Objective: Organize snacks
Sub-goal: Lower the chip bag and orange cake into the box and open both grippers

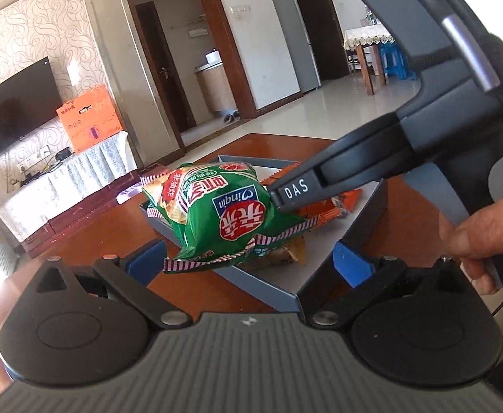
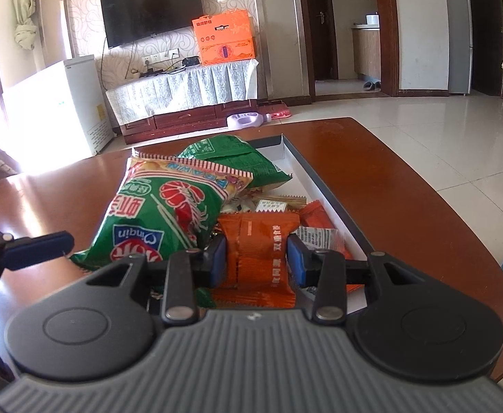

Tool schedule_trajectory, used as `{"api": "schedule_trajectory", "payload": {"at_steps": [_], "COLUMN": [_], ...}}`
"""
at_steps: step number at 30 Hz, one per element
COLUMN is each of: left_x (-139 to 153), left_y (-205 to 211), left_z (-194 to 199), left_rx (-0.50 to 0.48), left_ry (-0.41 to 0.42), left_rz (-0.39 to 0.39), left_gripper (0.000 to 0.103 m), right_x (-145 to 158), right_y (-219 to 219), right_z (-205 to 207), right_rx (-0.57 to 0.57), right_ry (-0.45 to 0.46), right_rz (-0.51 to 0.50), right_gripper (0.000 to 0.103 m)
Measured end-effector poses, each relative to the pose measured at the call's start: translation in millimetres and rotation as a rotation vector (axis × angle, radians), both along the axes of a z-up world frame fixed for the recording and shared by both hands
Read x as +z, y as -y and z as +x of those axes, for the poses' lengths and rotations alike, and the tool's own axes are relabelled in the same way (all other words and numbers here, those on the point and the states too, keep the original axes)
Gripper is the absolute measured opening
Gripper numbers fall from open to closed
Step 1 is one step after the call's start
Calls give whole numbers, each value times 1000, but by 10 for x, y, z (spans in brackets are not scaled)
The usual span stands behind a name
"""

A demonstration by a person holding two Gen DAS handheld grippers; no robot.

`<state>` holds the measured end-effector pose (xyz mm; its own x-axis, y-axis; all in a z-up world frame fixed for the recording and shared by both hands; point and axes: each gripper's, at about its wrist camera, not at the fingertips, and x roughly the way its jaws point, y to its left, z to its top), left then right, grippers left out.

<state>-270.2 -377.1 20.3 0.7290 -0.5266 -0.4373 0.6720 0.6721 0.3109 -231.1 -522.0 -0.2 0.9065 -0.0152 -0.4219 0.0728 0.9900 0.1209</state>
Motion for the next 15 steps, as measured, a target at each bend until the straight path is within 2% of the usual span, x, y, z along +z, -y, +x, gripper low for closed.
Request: {"api": "schedule_trajectory", "payload": {"at_steps": [9, 12, 15], "left_x": [-67, -76, -87], "left_y": [158, 204, 268], "left_z": [309, 458, 582], "left_rx": [-19, -52, -66], "left_ry": [-25, -51, -40], "left_rz": [12, -3, -13], "left_gripper": [103, 103, 103], "right_x": [8, -8, -7], "right_y": [-19, 5, -3], "right_z": [1, 3, 28], "right_rx": [3, 6, 9], "right_ry": [6, 8, 8], "right_rz": [-4, 1, -4], "right_gripper": [42, 42, 42]}}
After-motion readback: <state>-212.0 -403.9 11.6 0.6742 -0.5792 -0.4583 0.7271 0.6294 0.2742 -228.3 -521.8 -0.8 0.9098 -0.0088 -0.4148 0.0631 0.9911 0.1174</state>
